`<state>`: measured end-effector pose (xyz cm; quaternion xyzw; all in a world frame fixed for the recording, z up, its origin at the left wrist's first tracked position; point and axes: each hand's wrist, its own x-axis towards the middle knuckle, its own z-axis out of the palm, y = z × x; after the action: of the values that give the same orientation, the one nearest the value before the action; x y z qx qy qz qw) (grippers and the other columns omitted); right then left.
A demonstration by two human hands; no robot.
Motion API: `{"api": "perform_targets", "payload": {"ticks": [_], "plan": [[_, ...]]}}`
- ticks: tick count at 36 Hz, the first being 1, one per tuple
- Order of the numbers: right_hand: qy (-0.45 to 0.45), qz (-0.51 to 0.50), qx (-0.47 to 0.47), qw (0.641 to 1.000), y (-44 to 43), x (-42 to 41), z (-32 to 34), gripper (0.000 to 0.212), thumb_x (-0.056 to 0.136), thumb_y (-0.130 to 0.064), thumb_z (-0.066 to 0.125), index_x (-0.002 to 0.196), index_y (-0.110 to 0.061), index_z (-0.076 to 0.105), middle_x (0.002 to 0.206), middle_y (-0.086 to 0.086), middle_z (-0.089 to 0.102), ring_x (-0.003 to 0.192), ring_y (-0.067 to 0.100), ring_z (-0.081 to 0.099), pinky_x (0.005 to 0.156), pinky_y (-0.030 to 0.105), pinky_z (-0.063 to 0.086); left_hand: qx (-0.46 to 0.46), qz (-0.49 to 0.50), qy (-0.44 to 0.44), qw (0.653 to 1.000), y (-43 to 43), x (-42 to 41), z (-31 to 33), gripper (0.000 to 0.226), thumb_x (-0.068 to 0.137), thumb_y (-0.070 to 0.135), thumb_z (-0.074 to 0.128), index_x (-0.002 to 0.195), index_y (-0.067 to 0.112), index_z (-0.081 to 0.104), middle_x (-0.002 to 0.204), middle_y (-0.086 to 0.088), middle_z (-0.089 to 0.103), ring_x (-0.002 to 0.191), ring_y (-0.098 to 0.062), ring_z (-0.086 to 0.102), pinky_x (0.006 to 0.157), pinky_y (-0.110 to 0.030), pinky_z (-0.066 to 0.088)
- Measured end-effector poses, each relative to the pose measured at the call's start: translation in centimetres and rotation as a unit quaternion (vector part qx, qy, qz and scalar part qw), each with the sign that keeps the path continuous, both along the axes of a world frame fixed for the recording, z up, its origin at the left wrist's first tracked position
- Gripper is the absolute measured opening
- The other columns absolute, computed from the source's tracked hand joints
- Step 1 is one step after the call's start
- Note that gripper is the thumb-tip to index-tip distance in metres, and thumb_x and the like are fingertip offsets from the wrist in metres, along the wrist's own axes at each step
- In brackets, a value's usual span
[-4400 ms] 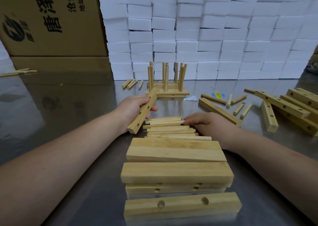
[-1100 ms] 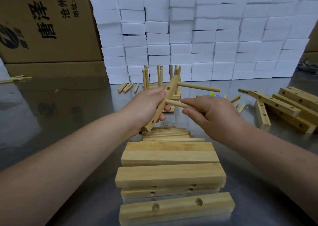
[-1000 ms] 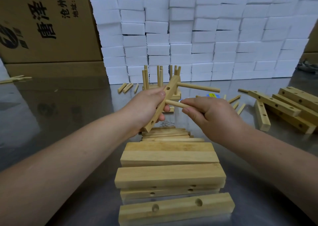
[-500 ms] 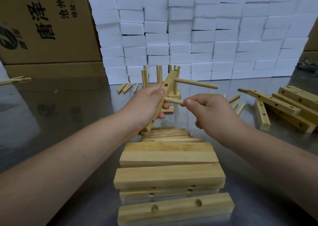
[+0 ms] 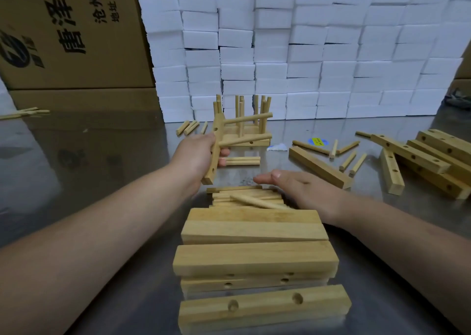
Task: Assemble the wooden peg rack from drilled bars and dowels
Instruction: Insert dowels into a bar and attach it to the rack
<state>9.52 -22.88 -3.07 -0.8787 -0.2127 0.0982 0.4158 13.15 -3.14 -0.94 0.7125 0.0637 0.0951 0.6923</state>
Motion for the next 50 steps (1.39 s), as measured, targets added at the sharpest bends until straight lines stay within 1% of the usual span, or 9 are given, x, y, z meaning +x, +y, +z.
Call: {"api": "perform_targets", "payload": {"ticks": [6, 12, 18, 26, 38, 41, 43, 46, 50], "plan": [[0.029, 0.011, -0.005, 1.000, -0.2, 0.2, 0.1, 0.067, 0.070, -0.071, 0.016, 0.116, -0.045, 0.057, 0.133, -0.019, 0.048, 0.123, -0.002, 0.037, 0.099, 0.019, 0.021, -0.071, -0.052, 0.076, 0.993, -1.1, -0.2, -0.8, 0.028, 0.100, 0.021, 0.036, 0.094, 0.004, 0.057, 0.053, -0.003, 0.066, 0.050, -0.014, 0.062, 0.049, -0.024, 0.049], [0.012, -0.017, -0.002, 1.000, 0.0, 0.2, 0.1, 0.043, 0.096, -0.049, 0.025, 0.111, -0.036, 0.062, 0.127, -0.013, 0.054, 0.117, 0.002, 0.046, 0.097, 0.020, 0.028, -0.132, -0.079, 0.094, 0.984, -1.1, -0.4, -0.8, 0.031, 0.100, 0.022, 0.038, 0.091, 0.001, 0.060, 0.057, -0.006, 0.067, 0.053, -0.014, 0.065, 0.053, -0.024, 0.053], [-0.002, -0.042, -0.010, 0.999, 0.1, 0.3, 0.1, 0.040, 0.099, -0.041, 0.029, 0.109, -0.029, 0.065, 0.119, -0.012, 0.058, 0.109, 0.002, 0.050, 0.091, 0.018, 0.031, -0.217, -0.102, 0.107, 0.965, -0.8, -0.4, -0.6, 0.029, 0.099, 0.024, 0.041, 0.101, 0.004, 0.061, 0.065, -0.006, 0.069, 0.064, -0.018, 0.068, 0.067, -0.028, 0.055], [-0.007, -0.073, 0.010, 0.997, 0.1, 0.4, 0.0, 0.033, 0.099, -0.037, 0.036, 0.095, -0.026, 0.067, 0.097, -0.008, 0.065, 0.088, 0.006, 0.056, 0.074, 0.017, 0.042, -0.095, -0.049, 0.095, 0.990, -0.6, -0.2, -0.8, 0.029, 0.100, 0.023, 0.037, 0.091, 0.008, 0.061, 0.058, -0.001, 0.068, 0.051, -0.012, 0.065, 0.055, -0.026, 0.051], [-0.029, -0.097, 0.018, 0.995, 0.0, 1.1, -0.6, 0.023, 0.095, -0.023, 0.047, 0.085, -0.034, 0.064, 0.092, -0.013, 0.063, 0.082, 0.000, 0.057, 0.061, 0.005, 0.040, -0.108, -0.060, 0.114, 0.986, -0.7, -0.2, -0.9, 0.029, 0.099, 0.025, 0.039, 0.094, 0.008, 0.062, 0.059, -0.002, 0.069, 0.056, -0.014, 0.064, 0.058, -0.033, 0.057], [-0.044, -0.131, 0.009, 0.990, 0.0, 1.5, -1.0, 0.025, 0.097, -0.015, 0.042, 0.108, -0.028, 0.061, 0.097, -0.010, 0.062, 0.076, 0.002, 0.055, 0.056, 0.008, 0.042, -0.111, -0.062, 0.112, 0.986, -0.7, -0.2, -0.8, 0.028, 0.099, 0.025, 0.039, 0.095, 0.009, 0.062, 0.058, -0.002, 0.068, 0.055, -0.014, 0.063, 0.058, -0.032, 0.057], [-0.055, -0.136, -0.027, 0.989, 0.0, 1.9, -1.2, 0.036, 0.096, -0.011, 0.040, 0.128, -0.023, 0.054, 0.118, -0.008, 0.059, 0.092, 0.004, 0.057, 0.069, 0.008, 0.042, -0.111, -0.064, 0.111, 0.986, -0.7, -0.3, -0.8, 0.028, 0.100, 0.025, 0.038, 0.097, 0.009, 0.061, 0.058, -0.002, 0.068, 0.055, -0.014, 0.063, 0.056, -0.032, 0.057], [-0.063, -0.123, -0.115, 0.984, 0.2, 2.3, -1.1, 0.037, 0.095, -0.012, 0.042, 0.129, -0.017, 0.056, 0.136, -0.003, 0.052, 0.121, 0.012, 0.049, 0.092, 0.016, 0.031, -0.114, -0.065, 0.111, 0.985, -0.7, -0.3, -0.8, 0.028, 0.100, 0.025, 0.038, 0.098, 0.009, 0.061, 0.059, -0.002, 0.068, 0.055, -0.014, 0.063, 0.053, -0.031, 0.057], [-0.071, -0.118, -0.141, 0.980, 0.2, 2.3, -1.0, 0.030, 0.093, -0.015, 0.046, 0.115, -0.019, 0.065, 0.130, -0.003, 0.057, 0.114, 0.010, 0.052, 0.087, 0.017, 0.035, -0.119, -0.073, 0.111, 0.984, -0.6, -0.3, -0.9, 0.029, 0.099, 0.025, 0.039, 0.096, 0.008, 0.062, 0.060, -0.003, 0.069, 0.055, -0.014, 0.063, 0.052, -0.030, 0.056]]}}
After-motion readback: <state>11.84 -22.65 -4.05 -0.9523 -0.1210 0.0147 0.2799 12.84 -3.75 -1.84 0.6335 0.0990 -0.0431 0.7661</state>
